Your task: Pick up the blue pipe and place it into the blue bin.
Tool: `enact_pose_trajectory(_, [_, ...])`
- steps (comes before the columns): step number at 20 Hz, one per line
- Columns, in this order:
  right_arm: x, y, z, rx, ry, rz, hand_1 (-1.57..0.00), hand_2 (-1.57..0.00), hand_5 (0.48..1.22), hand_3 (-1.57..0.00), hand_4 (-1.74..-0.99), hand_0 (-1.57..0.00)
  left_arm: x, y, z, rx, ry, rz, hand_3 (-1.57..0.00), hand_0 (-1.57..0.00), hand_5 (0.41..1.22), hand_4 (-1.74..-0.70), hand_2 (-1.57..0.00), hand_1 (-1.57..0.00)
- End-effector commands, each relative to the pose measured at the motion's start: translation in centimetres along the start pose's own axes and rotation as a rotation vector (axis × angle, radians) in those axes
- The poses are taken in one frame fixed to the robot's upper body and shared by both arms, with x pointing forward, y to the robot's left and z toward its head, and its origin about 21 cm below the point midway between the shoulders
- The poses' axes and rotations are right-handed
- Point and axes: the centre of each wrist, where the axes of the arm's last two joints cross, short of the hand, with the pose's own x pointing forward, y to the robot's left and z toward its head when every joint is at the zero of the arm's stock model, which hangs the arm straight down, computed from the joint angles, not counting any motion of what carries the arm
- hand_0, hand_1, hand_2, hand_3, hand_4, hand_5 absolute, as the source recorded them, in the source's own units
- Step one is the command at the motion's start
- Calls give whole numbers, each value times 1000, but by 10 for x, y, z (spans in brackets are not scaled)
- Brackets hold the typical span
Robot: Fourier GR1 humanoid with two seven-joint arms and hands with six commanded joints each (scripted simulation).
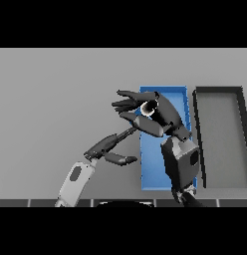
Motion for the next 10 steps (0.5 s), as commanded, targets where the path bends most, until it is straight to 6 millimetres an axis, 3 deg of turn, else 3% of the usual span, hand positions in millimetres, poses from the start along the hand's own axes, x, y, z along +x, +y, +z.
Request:
enact_pose_trajectory(1, [11, -10, 0, -44, -22, 14, -1571, -1571, 1221, -1571, -1497, -1571, -1, 0, 2, -2, -6, -5, 0, -1, 471, -949, -1, -1])
enact_pose_trajectory(5, [26, -50, 6, -205, 0, 111, -1571, -1571, 1221, -1571, -1498, -1571, 4, 6, 11, 12, -20, -2, 0, 0, 468, -951, 0, 0])
enact_pose_trajectory(10, [2, -85, 30, -398, 145, 146, -1571, -1571, 1221, -1571, -1499, -1571, 1, 9, 12, 19, 3, -5, 1, 1, 472, -950, 1, 1])
